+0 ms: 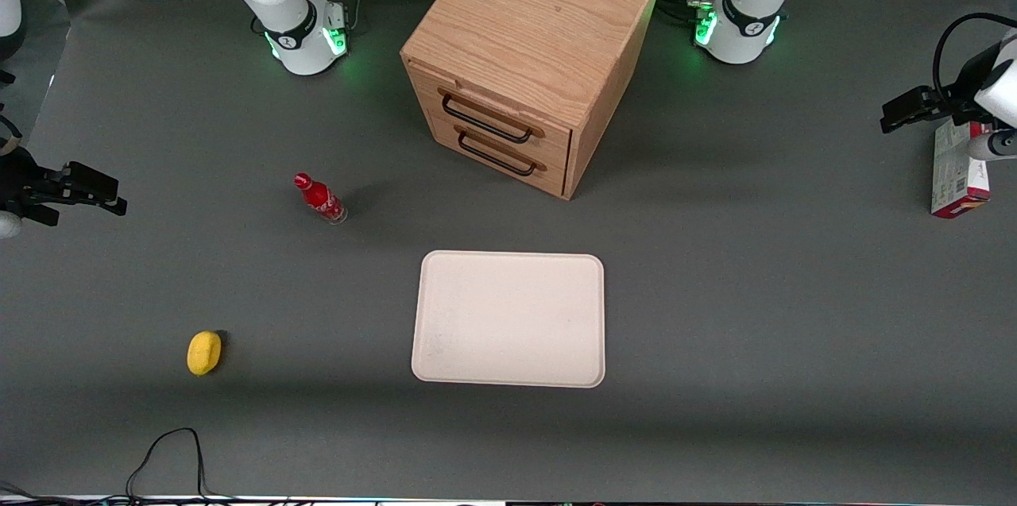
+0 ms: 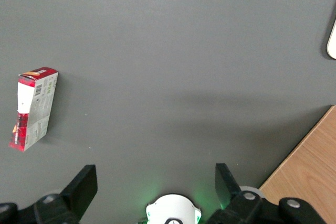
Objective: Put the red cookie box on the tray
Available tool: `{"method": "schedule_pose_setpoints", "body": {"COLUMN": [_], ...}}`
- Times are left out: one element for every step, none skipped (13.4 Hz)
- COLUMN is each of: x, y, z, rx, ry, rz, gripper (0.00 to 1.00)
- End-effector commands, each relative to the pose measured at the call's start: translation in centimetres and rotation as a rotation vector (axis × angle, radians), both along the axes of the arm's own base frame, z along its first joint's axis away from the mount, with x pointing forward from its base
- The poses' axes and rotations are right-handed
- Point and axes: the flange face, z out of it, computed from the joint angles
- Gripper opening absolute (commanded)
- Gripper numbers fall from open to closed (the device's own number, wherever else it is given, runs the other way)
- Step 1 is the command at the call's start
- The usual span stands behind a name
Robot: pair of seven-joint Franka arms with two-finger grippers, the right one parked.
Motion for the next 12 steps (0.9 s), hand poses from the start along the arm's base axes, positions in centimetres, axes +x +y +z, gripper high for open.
{"method": "schedule_pose_setpoints", "body": {"x": [0.5,0.5,0.6,0.6,0.6,0.5,0.5,0.4,0.4,0.4,0.5,0.4], "y": [-0.8,-0.7,-0.4,-0.2,-0.2,-0.3,-0.4,-0.4,-0.5,-0.3,0.1,0.8], "z": [0.8,0.8,0.7,0.7,0.6,0.6,0.6,0.6,0.6,0.5,0.3,0.3], "rx": [0.016,0.016,0.016,0.016,0.016,0.018,0.016,0.018,0.016,0.016,0.014,0.015], "ry": [0.02,0.02,0.022,0.022,0.025,0.027,0.031,0.039,0.039,0.041,0.044,0.046], "rz": [-0.006,-0.004,0.009,0.012,0.007,0.006,0.003,0.003,0.0,-0.004,-0.003,0.006], "gripper": [1.0,1.0,1.0,1.0,1.0,1.0,1.0,1.0,1.0,1.0,1.0,1.0]}}
